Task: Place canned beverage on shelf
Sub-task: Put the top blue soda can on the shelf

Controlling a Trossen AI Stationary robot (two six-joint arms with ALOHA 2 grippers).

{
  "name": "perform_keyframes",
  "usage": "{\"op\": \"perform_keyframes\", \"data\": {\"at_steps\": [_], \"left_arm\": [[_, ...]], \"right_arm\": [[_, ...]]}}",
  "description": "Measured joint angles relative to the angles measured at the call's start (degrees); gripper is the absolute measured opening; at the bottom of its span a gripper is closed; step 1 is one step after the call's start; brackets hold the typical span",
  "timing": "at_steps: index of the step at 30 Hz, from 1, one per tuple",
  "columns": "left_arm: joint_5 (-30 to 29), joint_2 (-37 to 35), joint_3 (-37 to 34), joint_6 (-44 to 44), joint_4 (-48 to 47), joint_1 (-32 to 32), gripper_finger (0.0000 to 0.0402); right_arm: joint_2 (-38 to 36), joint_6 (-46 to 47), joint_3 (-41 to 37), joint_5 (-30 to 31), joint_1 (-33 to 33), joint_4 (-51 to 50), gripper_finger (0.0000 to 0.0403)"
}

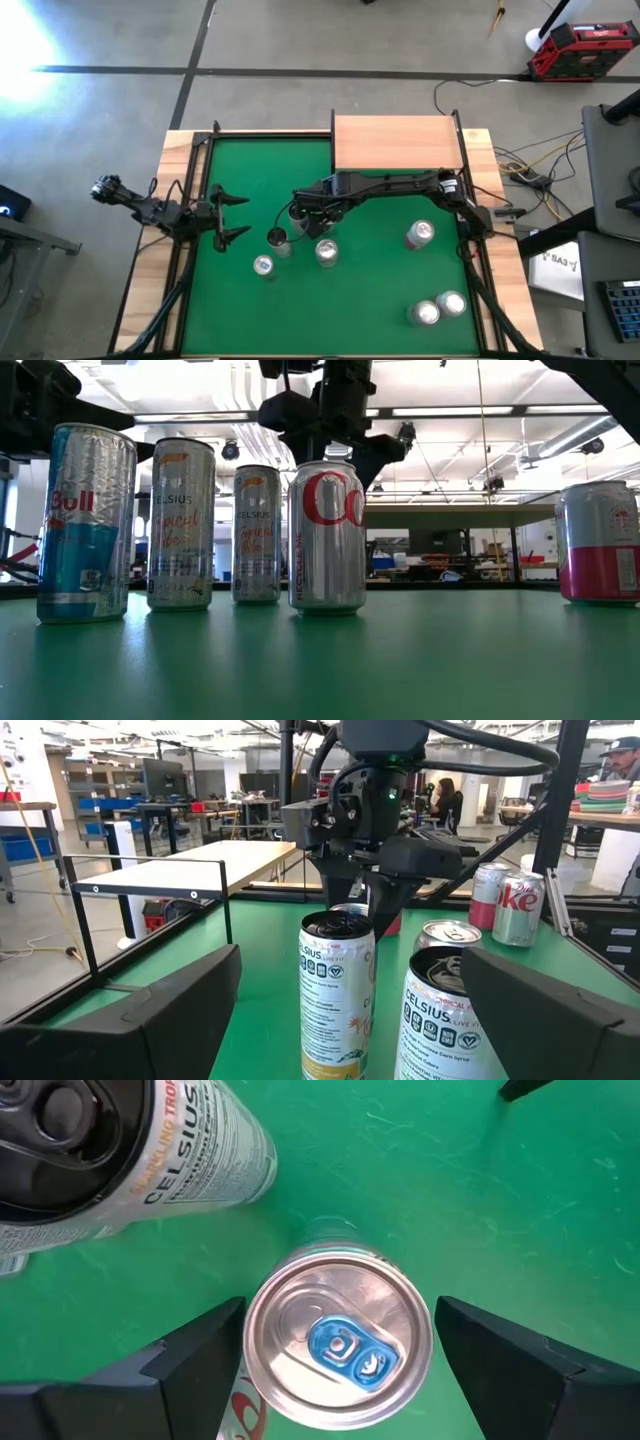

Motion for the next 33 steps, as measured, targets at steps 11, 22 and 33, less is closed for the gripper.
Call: {"op": "perform_keyframes", "data": {"at_steps": [11,22,33], "left_arm": [[0.0,0.0,0.0,0.0,0.0,0.0,0.0361],[0.0,0.0,0.0,0.0,0.0,0.0,0.0361],[0.0,0.0,0.0,0.0,0.0,0.0,0.0361]], "right_arm": [[0.0,0.0,-1.1,0.0,0.0,1.5,0.0308],[0.0,2.2,-1.3,0.2,0.0,1.4,0.0236],[-0.6,9.4,-0.7,1.4,-1.2,-5.0,0.0234]]}}
